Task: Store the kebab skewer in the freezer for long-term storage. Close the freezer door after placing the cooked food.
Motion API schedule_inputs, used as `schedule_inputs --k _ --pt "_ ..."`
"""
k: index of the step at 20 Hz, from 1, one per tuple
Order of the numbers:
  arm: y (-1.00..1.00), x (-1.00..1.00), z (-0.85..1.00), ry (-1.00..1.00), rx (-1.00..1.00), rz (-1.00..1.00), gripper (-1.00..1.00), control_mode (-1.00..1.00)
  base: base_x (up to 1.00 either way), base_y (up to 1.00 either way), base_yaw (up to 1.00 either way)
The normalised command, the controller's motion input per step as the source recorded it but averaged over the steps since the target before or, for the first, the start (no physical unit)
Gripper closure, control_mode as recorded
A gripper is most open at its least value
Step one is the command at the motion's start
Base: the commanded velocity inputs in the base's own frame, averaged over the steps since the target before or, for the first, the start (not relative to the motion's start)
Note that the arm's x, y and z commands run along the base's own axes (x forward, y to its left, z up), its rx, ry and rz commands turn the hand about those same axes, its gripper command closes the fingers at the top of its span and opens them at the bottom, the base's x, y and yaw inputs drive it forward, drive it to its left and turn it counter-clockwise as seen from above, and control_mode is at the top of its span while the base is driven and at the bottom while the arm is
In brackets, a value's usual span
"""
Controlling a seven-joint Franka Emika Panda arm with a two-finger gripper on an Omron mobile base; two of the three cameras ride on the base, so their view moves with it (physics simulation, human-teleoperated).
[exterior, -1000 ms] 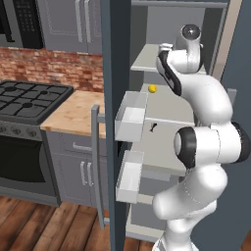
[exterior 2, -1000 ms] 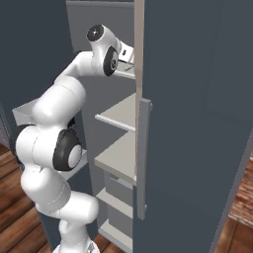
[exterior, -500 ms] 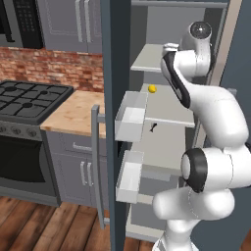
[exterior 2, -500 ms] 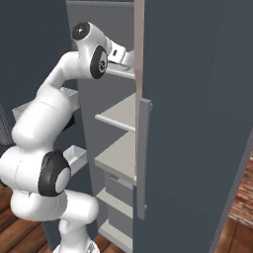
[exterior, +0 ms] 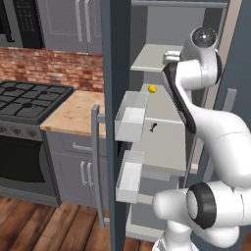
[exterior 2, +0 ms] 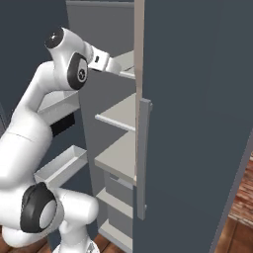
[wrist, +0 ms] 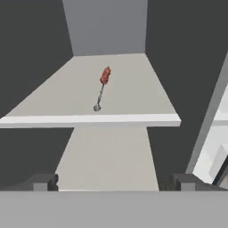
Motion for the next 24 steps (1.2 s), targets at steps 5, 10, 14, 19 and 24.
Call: schedule_inputs --k 5,10,14,19,24 --pt "0.26 -0.81 0.01 0.00 0.00 0.01 -1.00 -1.00 0.00 0.00 0.00" --pt "0.08 -0.91 0.12 0.00 0.00 0.01 -1.00 -1.00 0.00 0.00 0.00" --pt "0.01 -0.86 0.11 0.10 0.00 0.00 -1.00 -1.00 0.00 0.00 0.00" --pt "0.02 -0.97 0.10 0.12 0.02 0.02 -1.00 -1.00 0.00 0.00 0.00" --pt "0.00 -1.00 0.01 0.13 0.05 0.04 -1.00 -1.00 0.00 0.00 0.00"
